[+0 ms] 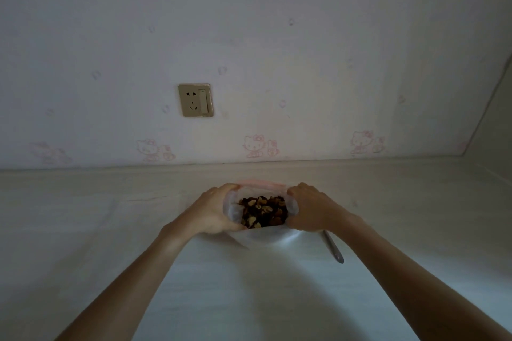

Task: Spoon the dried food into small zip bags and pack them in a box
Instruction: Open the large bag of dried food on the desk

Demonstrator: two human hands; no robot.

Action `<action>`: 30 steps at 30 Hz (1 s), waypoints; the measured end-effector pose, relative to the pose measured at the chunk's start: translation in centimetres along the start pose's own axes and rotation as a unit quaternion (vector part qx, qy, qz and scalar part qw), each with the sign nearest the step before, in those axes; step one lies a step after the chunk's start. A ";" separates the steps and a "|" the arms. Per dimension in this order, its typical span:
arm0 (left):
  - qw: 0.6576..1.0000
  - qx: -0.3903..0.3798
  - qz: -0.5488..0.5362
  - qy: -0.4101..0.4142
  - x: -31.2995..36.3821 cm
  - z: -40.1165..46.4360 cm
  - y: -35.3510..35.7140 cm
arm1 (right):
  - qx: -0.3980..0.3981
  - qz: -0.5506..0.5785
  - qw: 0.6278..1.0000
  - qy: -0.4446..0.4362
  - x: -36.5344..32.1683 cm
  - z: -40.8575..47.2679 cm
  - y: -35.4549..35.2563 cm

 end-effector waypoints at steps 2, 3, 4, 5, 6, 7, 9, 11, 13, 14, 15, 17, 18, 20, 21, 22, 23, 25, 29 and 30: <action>1.000 0.004 -0.004 -0.003 0.0 0.9 -0.1 | 0.003 0.000 1.000 0.008 0.5 0.9 -0.3; 1.000 0.011 -0.016 -0.006 0.0 1.4 -0.2 | 0.008 0.000 1.000 0.013 0.8 1.3 -0.5; 0.999 0.017 -0.028 -0.008 0.1 1.9 -0.4 | 0.014 0.002 1.000 0.019 1.1 1.7 -0.7; 0.999 0.023 -0.035 -0.009 0.2 2.3 -0.5 | 0.020 0.006 0.999 0.027 1.4 2.1 -1.0; 0.999 0.026 -0.038 -0.009 0.3 2.7 -0.5 | 0.026 0.012 0.999 0.035 1.8 2.5 -1.2; 0.999 0.027 -0.041 -0.010 0.2 3.0 -0.4 | 0.032 0.019 0.998 0.042 2.1 2.8 -1.3; 0.998 0.023 -0.050 -0.014 0.1 3.4 -0.4 | 0.041 0.031 0.997 0.049 2.4 3.0 -1.5; 0.998 0.018 -0.052 -0.016 -0.1 3.4 -0.4 | 0.042 0.042 0.997 0.046 2.6 3.1 -1.3; 0.999 0.023 -0.036 -0.004 0.2 3.0 -0.6 | 0.046 0.060 0.997 0.029 2.3 2.8 -1.2; 0.999 0.034 -0.026 0.003 0.4 2.7 -0.9 | 0.058 0.076 0.995 0.016 2.2 2.5 -1.5; 0.998 0.051 -0.024 0.010 0.6 2.2 -1.4 | 0.078 0.094 0.993 0.001 2.1 2.0 -1.8; 0.995 0.092 -0.040 0.021 0.8 1.1 -2.4 | 0.147 0.125 0.981 -0.032 1.8 0.4 -2.9; 0.993 0.111 -0.045 0.018 0.7 0.3 -2.9 | 0.188 0.130 0.973 -0.044 1.4 -0.8 -3.6; 0.988 0.147 -0.044 -0.005 0.2 -1.7 -3.8 | 0.252 0.152 0.952 -0.080 0.0 -3.4 -4.6; 0.986 0.162 -0.047 -0.015 -0.1 -2.8 -4.2 | 0.268 0.163 0.944 -0.104 -1.0 -4.5 -4.7; 0.983 0.177 -0.053 -0.019 -0.5 -3.8 -4.6 | 0.274 0.169 0.938 -0.128 -2.1 -5.4 -4.5; 0.979 0.191 -0.062 -0.019 -0.9 -4.9 -5.0 | 0.267 0.173 0.936 -0.151 -3.1 -6.2 -4.0; 0.973 0.220 -0.072 -0.022 -1.9 -7.1 -5.8 | 0.227 0.173 0.940 -0.186 -5.0 -7.1 -2.4; 0.956 0.276 -0.082 -0.058 -5.4 -11.0 -7.6 | 0.151 0.140 0.958 -0.200 -6.7 -7.2 1.3; 0.951 0.291 -0.073 -0.073 -6.6 -11.8 -8.2 | 0.135 0.134 0.961 -0.198 -6.9 -7.0 2.0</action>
Point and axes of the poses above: each hand's wrist, its own z-axis towards the middle knuckle, its own y-axis out of the palm, x = y × z, the point moved 10 cm from there along z, towards the middle knuckle, and after that the axes turned 11 degrees about z, right-handed, at the moved point
